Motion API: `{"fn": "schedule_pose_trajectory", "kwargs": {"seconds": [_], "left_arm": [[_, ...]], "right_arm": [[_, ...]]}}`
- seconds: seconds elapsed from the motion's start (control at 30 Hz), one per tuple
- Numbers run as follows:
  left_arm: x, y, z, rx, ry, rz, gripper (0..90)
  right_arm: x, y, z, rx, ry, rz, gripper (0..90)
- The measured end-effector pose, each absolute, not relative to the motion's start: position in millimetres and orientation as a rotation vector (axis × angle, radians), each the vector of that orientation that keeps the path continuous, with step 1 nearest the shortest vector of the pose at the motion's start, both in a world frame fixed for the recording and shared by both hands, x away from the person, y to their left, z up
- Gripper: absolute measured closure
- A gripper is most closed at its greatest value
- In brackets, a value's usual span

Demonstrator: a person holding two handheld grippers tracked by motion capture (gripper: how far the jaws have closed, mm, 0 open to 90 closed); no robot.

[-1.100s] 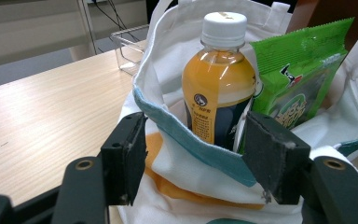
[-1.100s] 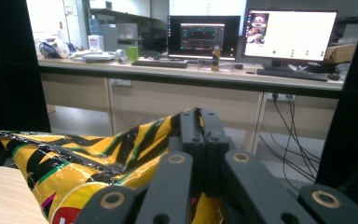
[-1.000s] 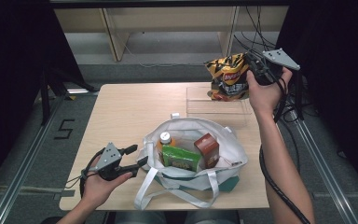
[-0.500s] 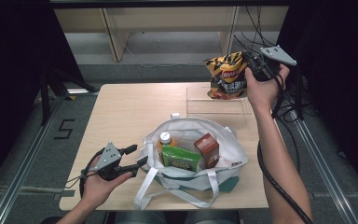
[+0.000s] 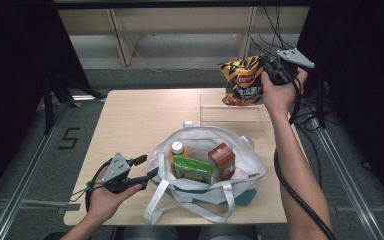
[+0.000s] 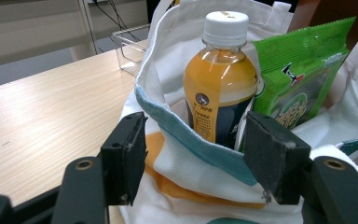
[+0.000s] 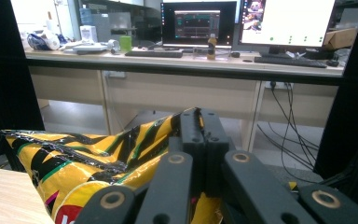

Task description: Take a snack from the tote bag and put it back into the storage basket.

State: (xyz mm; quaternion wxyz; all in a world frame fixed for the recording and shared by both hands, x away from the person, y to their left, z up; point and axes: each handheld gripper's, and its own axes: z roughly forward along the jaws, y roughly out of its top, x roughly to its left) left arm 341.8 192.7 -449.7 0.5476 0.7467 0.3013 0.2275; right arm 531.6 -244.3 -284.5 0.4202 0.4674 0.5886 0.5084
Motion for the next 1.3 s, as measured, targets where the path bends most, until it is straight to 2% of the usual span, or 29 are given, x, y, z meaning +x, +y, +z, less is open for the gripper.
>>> {"fn": "schedule_pose_trajectory", "kwargs": {"seconds": [1.3], "left_arm": [[342.2, 191.8, -450.8, 1.765, 0.708, 0.532, 39.0]], "right_arm": [[556.7, -242.3, -296.6, 1.243, 1.470, 1.274, 90.0]]}}
